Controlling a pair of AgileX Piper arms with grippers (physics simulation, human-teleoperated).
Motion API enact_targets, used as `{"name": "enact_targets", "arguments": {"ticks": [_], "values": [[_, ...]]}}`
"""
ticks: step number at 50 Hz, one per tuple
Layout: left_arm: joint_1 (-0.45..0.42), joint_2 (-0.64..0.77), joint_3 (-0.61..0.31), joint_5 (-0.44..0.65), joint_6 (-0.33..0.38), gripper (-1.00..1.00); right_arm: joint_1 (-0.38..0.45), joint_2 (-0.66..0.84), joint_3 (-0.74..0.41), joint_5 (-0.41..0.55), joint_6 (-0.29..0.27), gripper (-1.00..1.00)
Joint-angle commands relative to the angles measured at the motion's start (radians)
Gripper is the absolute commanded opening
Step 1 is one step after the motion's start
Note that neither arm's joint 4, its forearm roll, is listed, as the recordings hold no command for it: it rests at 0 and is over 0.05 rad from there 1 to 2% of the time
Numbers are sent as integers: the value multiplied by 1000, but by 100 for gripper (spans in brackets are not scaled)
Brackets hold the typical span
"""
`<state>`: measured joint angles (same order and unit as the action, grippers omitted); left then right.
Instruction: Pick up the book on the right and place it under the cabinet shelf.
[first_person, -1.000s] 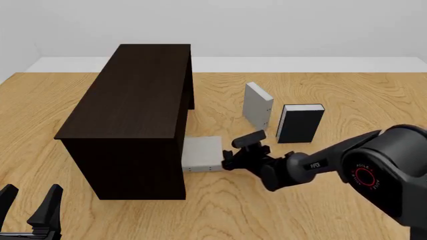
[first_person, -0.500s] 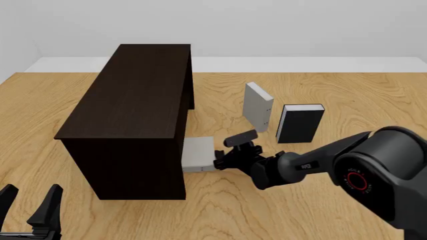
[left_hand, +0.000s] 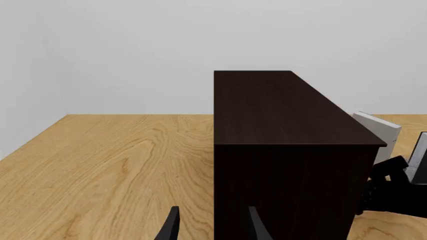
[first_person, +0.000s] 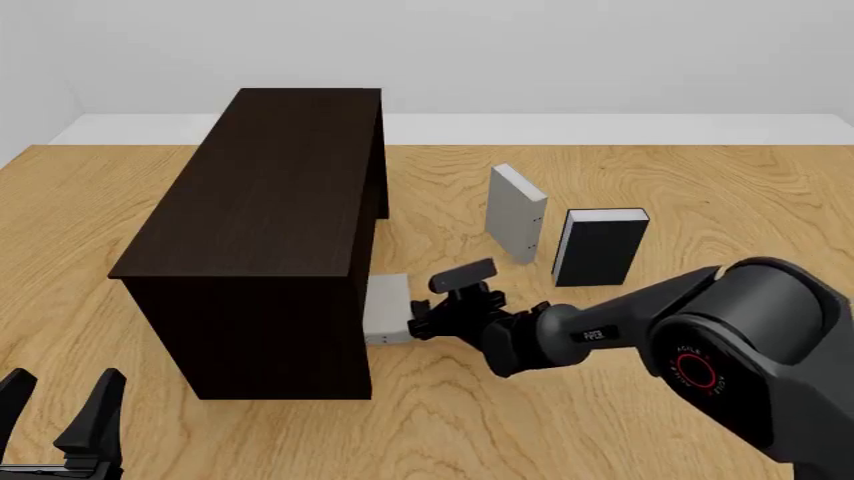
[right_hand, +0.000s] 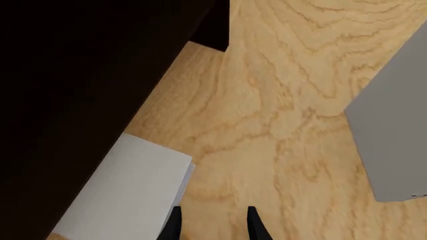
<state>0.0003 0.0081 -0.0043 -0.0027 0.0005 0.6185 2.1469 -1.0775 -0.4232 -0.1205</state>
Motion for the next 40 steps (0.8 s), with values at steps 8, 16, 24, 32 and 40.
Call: {"name": "enact_targets", "arguments": {"ticks": [8, 16, 24, 32, 40], "values": [[0, 0, 0, 0, 0, 100, 74, 77, -134, 53, 299, 100], [0, 0, 0, 0, 0, 100, 88, 82, -151, 58, 304, 100], [0, 0, 0, 0, 0, 100, 103, 87, -171, 64, 309, 100], [0, 0, 0, 0, 0, 100, 116, 90, -188, 69, 319, 100], [0, 0, 0, 0, 0, 100, 133, 92, -207, 73, 330, 100]]}}
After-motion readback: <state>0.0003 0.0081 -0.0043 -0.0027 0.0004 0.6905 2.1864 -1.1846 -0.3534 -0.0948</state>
